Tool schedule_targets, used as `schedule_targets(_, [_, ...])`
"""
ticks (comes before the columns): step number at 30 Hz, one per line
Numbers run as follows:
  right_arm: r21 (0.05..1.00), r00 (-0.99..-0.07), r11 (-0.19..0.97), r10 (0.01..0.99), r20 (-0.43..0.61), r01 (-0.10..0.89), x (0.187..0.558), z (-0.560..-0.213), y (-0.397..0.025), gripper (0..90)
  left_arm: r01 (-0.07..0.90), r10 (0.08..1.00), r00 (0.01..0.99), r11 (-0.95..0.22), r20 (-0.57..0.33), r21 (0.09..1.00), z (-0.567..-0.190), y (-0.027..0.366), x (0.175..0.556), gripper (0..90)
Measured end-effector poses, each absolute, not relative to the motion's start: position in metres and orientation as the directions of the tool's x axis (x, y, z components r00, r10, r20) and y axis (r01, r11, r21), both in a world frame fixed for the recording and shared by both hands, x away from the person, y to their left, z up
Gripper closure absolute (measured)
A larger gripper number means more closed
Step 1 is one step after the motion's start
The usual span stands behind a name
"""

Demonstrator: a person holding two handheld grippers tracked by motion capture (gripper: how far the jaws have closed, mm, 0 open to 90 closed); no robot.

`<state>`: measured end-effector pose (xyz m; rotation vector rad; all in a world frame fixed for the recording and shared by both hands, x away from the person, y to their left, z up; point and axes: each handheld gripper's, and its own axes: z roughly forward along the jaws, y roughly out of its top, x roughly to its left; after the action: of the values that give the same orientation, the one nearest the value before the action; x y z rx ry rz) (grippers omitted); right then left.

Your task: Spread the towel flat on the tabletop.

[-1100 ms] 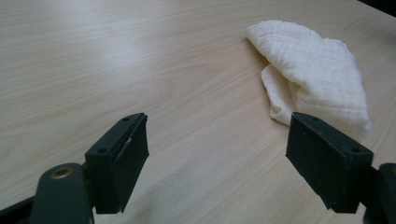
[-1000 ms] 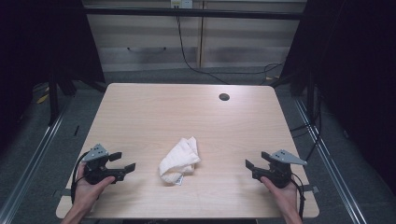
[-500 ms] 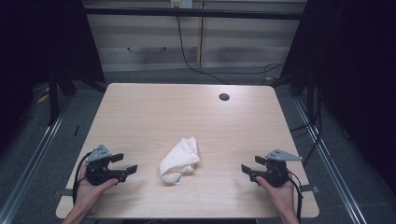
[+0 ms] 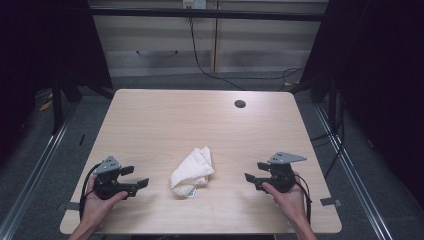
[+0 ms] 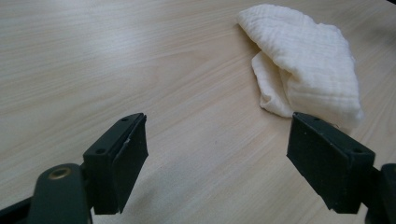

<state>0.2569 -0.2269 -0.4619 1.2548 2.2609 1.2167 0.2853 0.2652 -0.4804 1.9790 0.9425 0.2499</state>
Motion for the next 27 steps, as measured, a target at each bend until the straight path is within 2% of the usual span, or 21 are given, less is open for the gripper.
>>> schedule_targets(5, [0.782, -0.635, 0.267, 0.746, 0.202, 0.563, 0.262, -0.458, -0.217, 35.1, 0.520, 0.696, 0.694, -0.305, -0.186, 0.798, -0.480, 0.265, 0.285, 19.8])
schedule_targets(17, [0.793, -0.701, 0.294, 0.679, 0.220, 0.533, 0.291, -0.455, -0.184, 38.5, 0.513, 0.695, 0.699, -0.324, -0.168, 0.795, -0.481, 0.263, 0.287, 19.8])
schedule_targets(27, [0.772, -0.749, 0.357, 0.624, 0.223, 0.526, 0.310, -0.464, -0.149, 47.4, 0.515, 0.690, 0.702, -0.319, -0.178, 0.796, -0.481, 0.264, 0.287, 21.0])
